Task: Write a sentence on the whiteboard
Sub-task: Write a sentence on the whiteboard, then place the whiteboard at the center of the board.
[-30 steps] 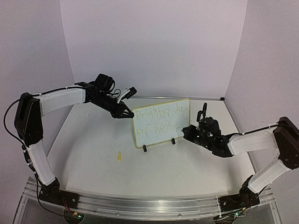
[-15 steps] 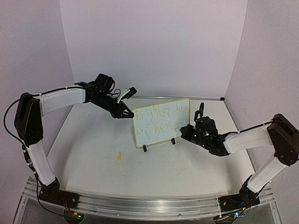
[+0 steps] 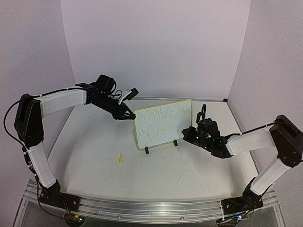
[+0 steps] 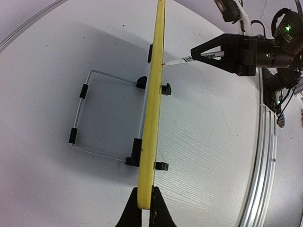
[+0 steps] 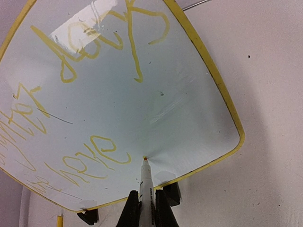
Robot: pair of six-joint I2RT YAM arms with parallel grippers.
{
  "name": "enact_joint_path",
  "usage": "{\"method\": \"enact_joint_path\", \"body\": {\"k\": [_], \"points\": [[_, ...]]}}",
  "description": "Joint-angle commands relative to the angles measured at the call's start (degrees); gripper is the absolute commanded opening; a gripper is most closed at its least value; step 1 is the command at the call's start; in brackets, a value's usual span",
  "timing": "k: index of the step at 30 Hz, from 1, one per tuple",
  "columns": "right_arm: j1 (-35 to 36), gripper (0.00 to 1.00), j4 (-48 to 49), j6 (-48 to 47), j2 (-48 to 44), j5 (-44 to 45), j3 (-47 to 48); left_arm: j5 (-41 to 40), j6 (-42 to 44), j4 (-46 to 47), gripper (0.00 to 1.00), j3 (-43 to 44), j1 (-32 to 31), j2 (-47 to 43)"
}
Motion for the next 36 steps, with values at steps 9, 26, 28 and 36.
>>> {"method": "enact_joint_path", "body": {"k": [9, 26, 28, 36], "points": [[-0.19, 0.0, 0.71, -2.38, -8.95, 5.01, -3.69, -0.65, 0.85, 1.39, 0.13, -0.48, -0.18, -3.22], [-0.19, 0.0, -6.24, -8.23, -19.65, 5.11, -5.36, -7.52, -0.53, 5.67, 0.75, -4.45, -0.01, -8.31], [-0.19, 0.0, -8.72, -8.71, -20.76, 4.3, -4.64, -10.85, -2.38, 9.02, 0.76, -6.46, 0.0, -10.45], [-0.09, 0.0, -20.16, -8.82, -22.84, -0.29, 0.03, -26.62, -16.84, 12.83, 0.76, -10.04, 0.0, -16.87]]}}
